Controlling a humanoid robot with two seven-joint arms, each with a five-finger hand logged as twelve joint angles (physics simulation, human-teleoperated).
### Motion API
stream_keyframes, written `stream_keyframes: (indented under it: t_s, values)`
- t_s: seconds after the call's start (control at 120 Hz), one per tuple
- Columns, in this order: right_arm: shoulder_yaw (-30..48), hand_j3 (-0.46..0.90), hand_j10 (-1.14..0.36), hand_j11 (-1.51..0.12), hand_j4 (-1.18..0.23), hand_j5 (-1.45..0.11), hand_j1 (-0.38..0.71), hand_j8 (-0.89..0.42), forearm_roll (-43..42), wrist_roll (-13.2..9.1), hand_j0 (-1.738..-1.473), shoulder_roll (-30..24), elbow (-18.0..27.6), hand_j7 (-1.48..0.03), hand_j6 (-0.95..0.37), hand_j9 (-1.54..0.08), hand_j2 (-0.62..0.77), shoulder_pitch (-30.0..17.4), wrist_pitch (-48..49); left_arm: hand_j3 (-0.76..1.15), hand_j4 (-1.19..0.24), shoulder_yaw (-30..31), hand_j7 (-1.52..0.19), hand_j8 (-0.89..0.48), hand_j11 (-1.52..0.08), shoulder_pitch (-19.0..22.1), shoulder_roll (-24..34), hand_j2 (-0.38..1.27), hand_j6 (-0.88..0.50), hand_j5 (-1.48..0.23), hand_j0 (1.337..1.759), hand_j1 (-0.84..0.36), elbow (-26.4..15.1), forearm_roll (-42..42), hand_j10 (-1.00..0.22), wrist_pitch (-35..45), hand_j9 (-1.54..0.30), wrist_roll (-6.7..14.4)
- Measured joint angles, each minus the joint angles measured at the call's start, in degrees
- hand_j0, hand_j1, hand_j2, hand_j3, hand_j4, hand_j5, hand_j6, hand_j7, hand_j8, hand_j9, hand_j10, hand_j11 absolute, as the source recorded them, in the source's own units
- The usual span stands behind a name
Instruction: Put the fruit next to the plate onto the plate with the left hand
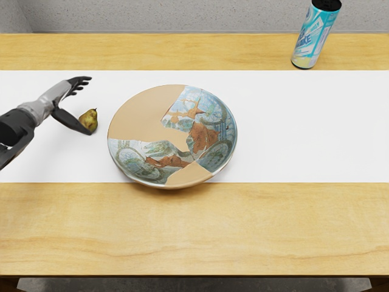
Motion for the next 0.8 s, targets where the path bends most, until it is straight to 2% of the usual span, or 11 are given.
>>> stream_keyframes:
  t_s: [0.092, 0.2, 0.408, 0.608, 0.8]
  values:
    - [0.0, 0.0, 0.0, 0.0, 0.0, 0.0, -0.35, 0.0, 0.0, 0.01, -1.658, 0.0, 0.0, 0.0, 0.0, 0.0, 0.0, 0.0, 0.0, 0.0, -0.14, 1.47, -0.17, -0.14, -0.17, 0.05, -1.23, 0.03, -0.14, -0.17, 1.658, 0.19, 1.67, 0.03, -0.14, 0.97, -0.17, -2.23]
    - [0.0, 0.0, 0.0, 0.0, 0.0, 0.0, -0.35, 0.0, 0.0, 0.0, -1.658, 0.0, 0.0, 0.0, 0.0, 0.0, 0.0, 0.0, 0.0, 0.0, -0.14, 3.22, -0.18, -0.15, -0.18, 0.01, -1.95, 0.03, -0.15, -0.18, 1.658, 0.18, 3.55, -0.02, -0.14, 1.2, -0.18, -3.5]
    - [0.0, 0.0, 0.0, 0.0, 0.0, 0.0, -0.35, 0.0, 0.0, 0.0, -1.658, 0.0, 0.0, 0.0, 0.0, 0.0, 0.0, 0.01, 0.0, 0.0, -0.23, 5.61, -0.29, -0.23, -0.29, -0.4, -1.92, 0.05, -0.23, -0.29, 1.658, 0.08, 4.79, -0.09, -0.23, 0.6, -0.29, -4.15]
    - [0.0, 0.0, 0.0, 0.0, 0.0, 0.0, -0.35, 0.0, 0.0, 0.01, -1.658, 0.0, 0.0, 0.0, 0.0, 0.0, 0.0, 0.0, 0.0, 0.0, -0.29, 6.55, -0.37, -0.29, -0.37, -1.28, -5.02, 0.06, -0.29, -0.37, 1.658, 0.01, 9.52, -0.23, -0.28, 0.47, -0.37, -5.46]
    - [0.0, 0.0, 0.0, 0.0, 0.0, 0.0, -0.35, 0.0, 0.0, -0.01, -1.658, 0.0, 0.0, 0.0, 0.0, 0.0, 0.0, 0.0, 0.0, 0.0, -0.32, 6.76, -0.41, -0.32, -0.41, -1.75, -5.65, 0.07, -0.32, -0.41, 1.658, -0.03, 10.93, -0.29, -0.32, -0.64, -0.41, -5.89]
